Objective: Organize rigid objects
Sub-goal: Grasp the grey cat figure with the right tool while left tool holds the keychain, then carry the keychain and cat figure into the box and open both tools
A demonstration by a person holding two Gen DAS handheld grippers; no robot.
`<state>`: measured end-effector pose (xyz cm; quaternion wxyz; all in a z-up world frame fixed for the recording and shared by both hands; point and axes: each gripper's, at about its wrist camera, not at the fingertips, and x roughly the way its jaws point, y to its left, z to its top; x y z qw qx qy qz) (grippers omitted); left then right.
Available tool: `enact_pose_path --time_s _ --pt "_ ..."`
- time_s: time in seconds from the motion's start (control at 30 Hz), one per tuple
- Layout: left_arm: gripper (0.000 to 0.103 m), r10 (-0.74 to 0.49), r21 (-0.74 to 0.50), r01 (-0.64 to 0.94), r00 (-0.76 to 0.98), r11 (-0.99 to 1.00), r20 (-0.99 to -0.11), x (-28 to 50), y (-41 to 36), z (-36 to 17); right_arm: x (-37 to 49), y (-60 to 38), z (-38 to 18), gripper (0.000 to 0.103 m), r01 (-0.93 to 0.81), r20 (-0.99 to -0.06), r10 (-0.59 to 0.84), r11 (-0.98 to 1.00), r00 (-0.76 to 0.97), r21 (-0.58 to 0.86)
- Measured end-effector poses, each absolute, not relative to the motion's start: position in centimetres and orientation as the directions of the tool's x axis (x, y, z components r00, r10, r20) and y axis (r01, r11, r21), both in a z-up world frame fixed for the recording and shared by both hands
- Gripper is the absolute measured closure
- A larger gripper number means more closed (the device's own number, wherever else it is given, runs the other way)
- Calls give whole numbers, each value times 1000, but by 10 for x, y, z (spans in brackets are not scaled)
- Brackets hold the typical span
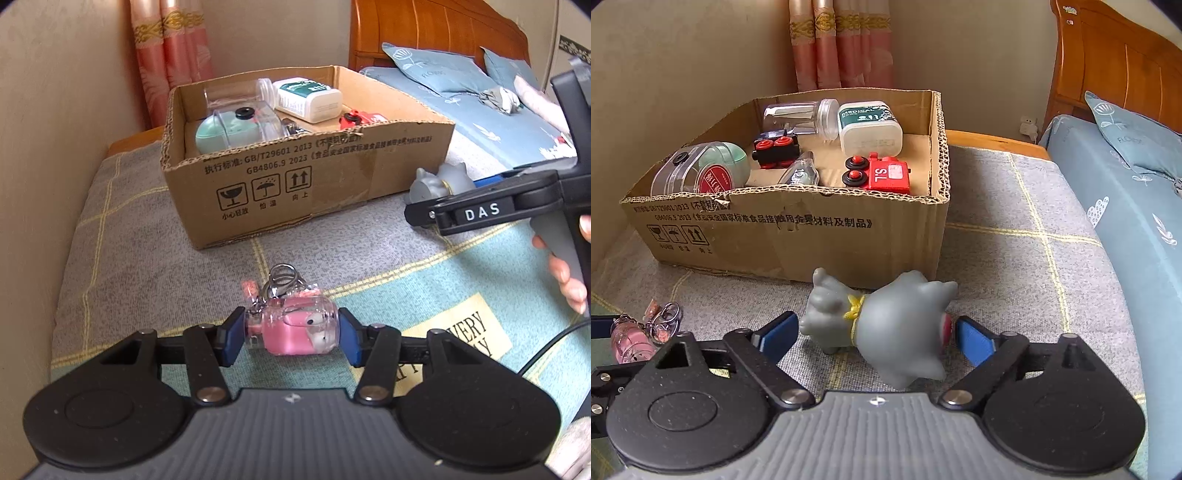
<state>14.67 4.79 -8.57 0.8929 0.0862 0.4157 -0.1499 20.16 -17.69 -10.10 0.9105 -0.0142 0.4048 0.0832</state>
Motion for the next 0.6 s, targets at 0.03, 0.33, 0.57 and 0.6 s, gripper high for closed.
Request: enact_pose_path --time_s 0.03,0.33,0.57,0.6 --pt "51 -195 34 345 608 938 -770 147 47 -86 202 -176 -102 19 -165 -745 139 986 653 39" --pt "51 -186 34 335 599 941 -779 149 46 -88 203 -176 -102 23 -171 -743 131 985 656 22" --pt "53 -192 9 326 579 945 -792 153 47 -86 197 -176 -98 24 -226 -752 144 974 643 -6" --pt "53 -190 11 326 579 945 -793 152 47 -84 196 -178 -97 24 -239 -755 155 971 637 -2"
